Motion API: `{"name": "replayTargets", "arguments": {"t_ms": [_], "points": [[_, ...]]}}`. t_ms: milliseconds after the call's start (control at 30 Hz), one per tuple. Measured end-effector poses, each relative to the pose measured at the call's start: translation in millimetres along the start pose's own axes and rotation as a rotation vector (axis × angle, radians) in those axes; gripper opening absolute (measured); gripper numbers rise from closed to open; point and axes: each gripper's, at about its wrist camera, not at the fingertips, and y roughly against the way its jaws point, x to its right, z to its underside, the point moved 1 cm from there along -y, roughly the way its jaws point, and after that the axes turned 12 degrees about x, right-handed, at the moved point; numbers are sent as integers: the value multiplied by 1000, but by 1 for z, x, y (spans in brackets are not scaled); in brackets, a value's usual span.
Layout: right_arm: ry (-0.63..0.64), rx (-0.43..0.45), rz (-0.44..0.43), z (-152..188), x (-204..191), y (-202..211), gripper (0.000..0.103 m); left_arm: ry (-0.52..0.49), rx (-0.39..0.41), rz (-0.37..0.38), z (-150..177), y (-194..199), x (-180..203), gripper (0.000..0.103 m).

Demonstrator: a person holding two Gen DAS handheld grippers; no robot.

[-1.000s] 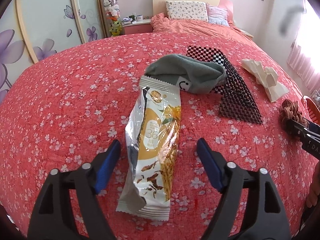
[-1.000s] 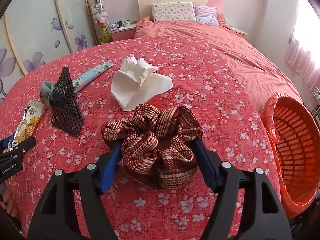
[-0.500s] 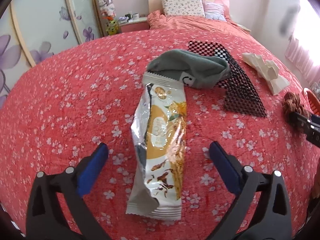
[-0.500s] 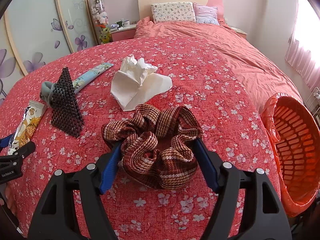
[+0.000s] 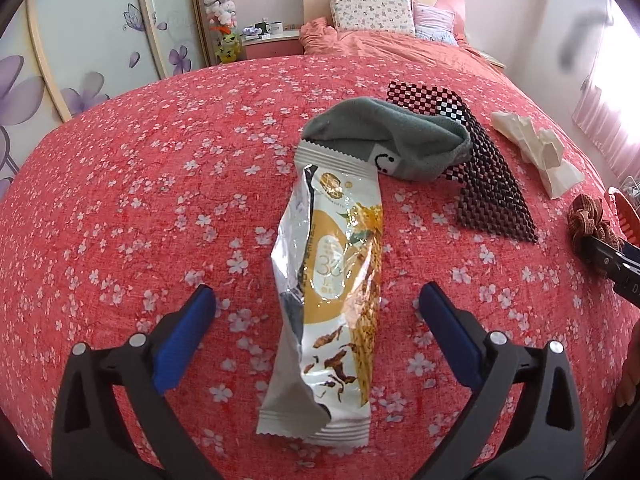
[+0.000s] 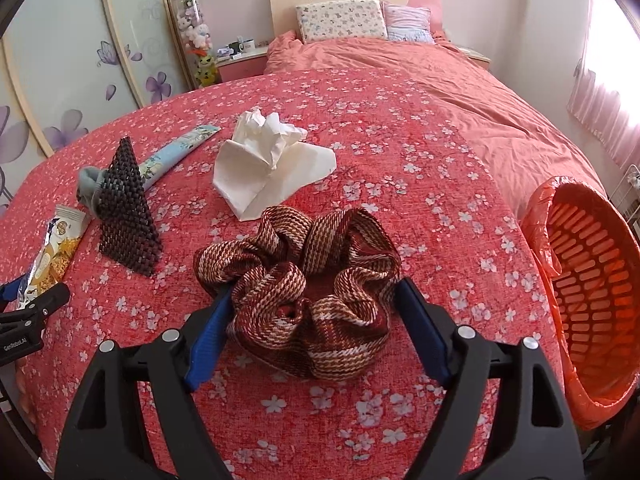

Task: Collect trash

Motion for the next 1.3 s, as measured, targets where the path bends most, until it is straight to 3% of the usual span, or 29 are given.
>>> {"name": "replayTargets", "arguments": {"t_ms": [333,667,767,800,867,933,1033,1133,1300], "points": [[14,-12,-7,-1,-8,-3,90,3,-2,4,-1,-2,-1,100],[53,-17,19,-5,-26,-10,85,-2,0,1,-1,-4,-3,100],[55,-9,13,-5,-26,-8,73,-3,0,1,-1,-4,-3,99],[56,-5,8,-6,-26,-6,64,-4,2,2,-3,-3,-1,97],[56,-3,1,-6,-26,-4,54,-17,22,13,-4,0,3,83],[52,0,-10,-6,-24,-1,42,-32,31,32,-6,4,7,58],[33,-3,-26,-5,-19,2,25,-43,26,62,-8,7,11,40],[4,-10,-42,-3,-13,7,19,-42,21,88,-8,10,12,38],[-16,13,-47,-3,-3,22,19,-38,37,97,-7,19,17,37]]}}
